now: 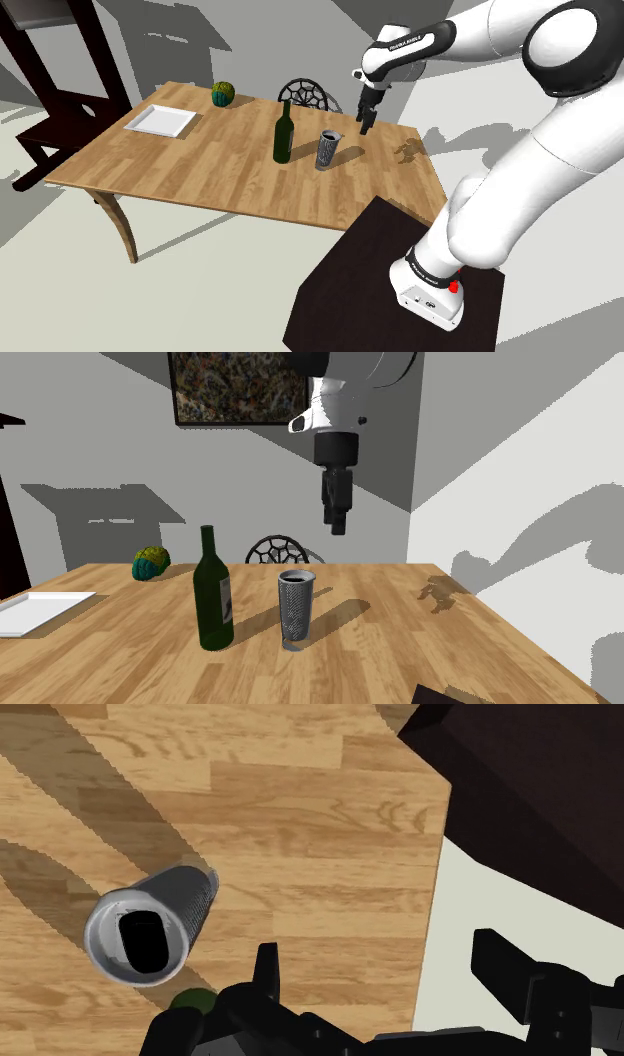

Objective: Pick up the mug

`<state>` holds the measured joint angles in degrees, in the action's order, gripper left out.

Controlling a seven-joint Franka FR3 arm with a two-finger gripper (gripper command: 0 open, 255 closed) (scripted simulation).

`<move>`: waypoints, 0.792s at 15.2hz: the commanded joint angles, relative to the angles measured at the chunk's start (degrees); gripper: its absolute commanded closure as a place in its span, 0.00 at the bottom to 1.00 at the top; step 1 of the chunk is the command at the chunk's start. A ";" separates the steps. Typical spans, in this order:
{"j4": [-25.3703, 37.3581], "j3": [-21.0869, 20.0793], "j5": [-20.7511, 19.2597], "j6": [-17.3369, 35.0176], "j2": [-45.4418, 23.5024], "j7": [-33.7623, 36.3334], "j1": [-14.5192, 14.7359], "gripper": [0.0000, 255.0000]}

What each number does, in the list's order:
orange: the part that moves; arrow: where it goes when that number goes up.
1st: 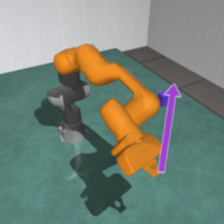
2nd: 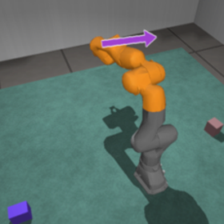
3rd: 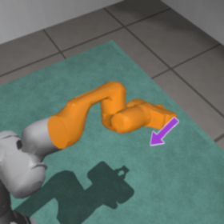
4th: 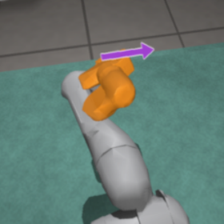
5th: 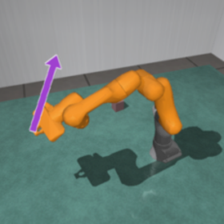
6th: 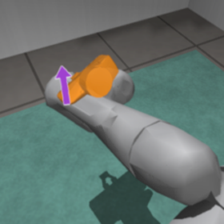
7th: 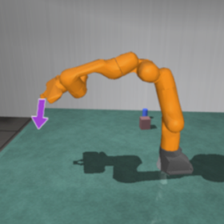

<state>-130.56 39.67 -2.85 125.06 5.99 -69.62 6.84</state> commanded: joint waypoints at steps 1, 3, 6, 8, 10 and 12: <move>3.77 1.77 4.46 1.02 -6.42 -7.42 0.36 0.00; 7.33 2.07 9.07 1.68 -12.56 -14.20 -0.57 0.00; 13.35 0.49 15.14 1.82 -21.31 -23.18 -3.76 0.00; 17.78 -1.28 18.17 1.53 -26.67 -28.09 -6.45 0.00; 22.53 -3.21 20.43 1.03 -31.73 -32.22 -9.21 0.00; 27.62 -5.16 22.02 0.36 -36.60 -35.69 -11.92 0.00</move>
<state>-105.30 35.46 18.27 125.62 -28.17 -103.26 -3.71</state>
